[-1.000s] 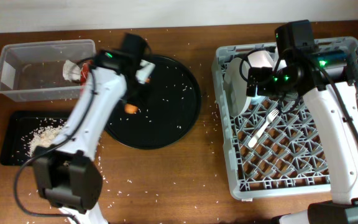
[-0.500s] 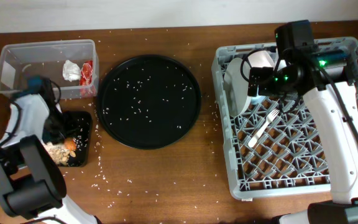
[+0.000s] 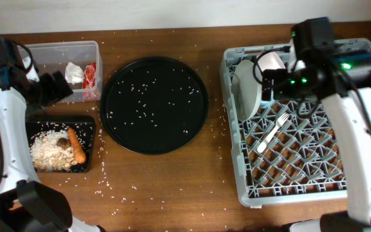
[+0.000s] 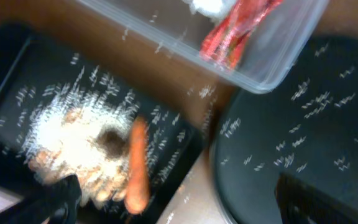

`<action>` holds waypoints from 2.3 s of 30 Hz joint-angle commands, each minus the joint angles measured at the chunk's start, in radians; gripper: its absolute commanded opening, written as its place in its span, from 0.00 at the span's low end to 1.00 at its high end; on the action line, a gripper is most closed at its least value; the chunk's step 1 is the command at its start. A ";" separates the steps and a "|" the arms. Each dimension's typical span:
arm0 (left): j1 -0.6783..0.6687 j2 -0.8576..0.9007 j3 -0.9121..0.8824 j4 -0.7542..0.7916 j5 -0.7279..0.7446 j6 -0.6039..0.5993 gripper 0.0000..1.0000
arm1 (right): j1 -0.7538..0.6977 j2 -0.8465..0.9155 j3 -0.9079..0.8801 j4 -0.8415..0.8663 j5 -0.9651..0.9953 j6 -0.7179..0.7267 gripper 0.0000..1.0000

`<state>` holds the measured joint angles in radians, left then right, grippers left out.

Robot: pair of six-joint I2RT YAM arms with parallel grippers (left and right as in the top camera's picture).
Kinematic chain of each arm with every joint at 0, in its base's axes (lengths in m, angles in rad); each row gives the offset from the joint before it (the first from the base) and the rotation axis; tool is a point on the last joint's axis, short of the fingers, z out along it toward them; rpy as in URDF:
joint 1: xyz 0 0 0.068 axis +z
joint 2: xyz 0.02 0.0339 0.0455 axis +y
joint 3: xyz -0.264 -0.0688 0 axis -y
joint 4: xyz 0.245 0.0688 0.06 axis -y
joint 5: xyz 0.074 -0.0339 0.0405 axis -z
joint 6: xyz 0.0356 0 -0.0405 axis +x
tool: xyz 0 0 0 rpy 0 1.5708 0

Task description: Sort waste into correct bins and load items into the dishwasher rack

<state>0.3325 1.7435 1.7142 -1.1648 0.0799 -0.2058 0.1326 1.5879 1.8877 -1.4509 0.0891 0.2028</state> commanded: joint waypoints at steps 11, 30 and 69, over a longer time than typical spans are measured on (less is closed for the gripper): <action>-0.002 -0.006 0.009 0.048 0.080 -0.051 0.99 | -0.003 -0.383 0.158 -0.169 0.029 -0.047 0.98; -0.002 -0.006 0.009 0.048 0.081 -0.051 0.99 | -0.180 -1.547 -1.818 1.389 -0.156 -0.166 0.98; -0.182 -1.463 -1.618 1.222 0.084 0.354 0.99 | -0.179 -1.551 -1.882 1.383 -0.190 -0.166 0.99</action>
<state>0.1478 0.3698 0.1608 0.0502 0.1879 0.1318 -0.0414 0.0433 0.0101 -0.0631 -0.0925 0.0441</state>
